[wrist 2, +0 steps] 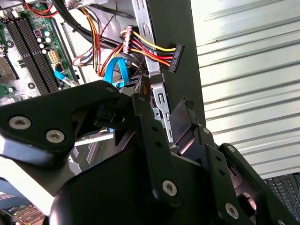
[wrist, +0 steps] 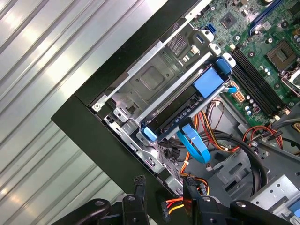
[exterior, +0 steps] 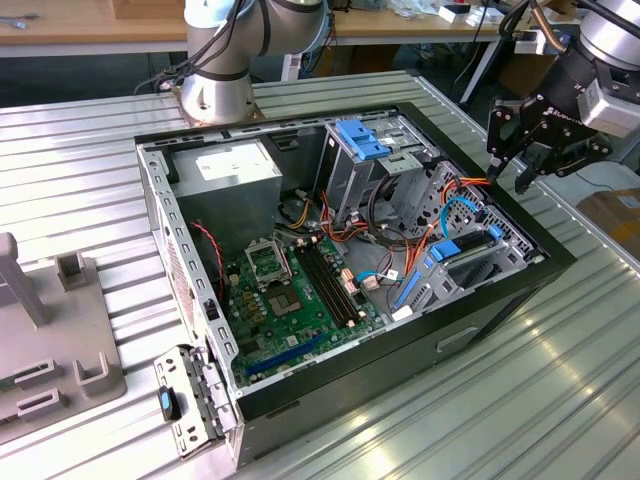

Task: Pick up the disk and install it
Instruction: 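Insert the first disk wire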

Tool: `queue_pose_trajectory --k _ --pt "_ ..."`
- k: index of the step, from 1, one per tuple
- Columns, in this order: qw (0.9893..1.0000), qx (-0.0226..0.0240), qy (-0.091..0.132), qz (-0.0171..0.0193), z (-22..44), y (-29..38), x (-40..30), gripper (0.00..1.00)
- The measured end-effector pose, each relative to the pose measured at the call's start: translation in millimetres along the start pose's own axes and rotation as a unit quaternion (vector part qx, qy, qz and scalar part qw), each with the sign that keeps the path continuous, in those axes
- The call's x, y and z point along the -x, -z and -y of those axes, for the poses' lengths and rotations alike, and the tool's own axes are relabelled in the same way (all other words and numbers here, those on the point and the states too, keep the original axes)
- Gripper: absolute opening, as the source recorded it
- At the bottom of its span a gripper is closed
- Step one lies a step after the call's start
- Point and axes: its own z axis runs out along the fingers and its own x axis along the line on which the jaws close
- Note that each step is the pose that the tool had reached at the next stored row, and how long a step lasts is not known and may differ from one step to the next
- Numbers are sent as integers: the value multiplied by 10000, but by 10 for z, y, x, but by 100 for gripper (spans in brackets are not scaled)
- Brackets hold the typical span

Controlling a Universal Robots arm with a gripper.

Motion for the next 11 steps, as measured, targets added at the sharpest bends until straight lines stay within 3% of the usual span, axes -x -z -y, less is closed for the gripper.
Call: queue_pose_trajectory --k 11 --pt "10000 0 24 3 0 0 0 44"
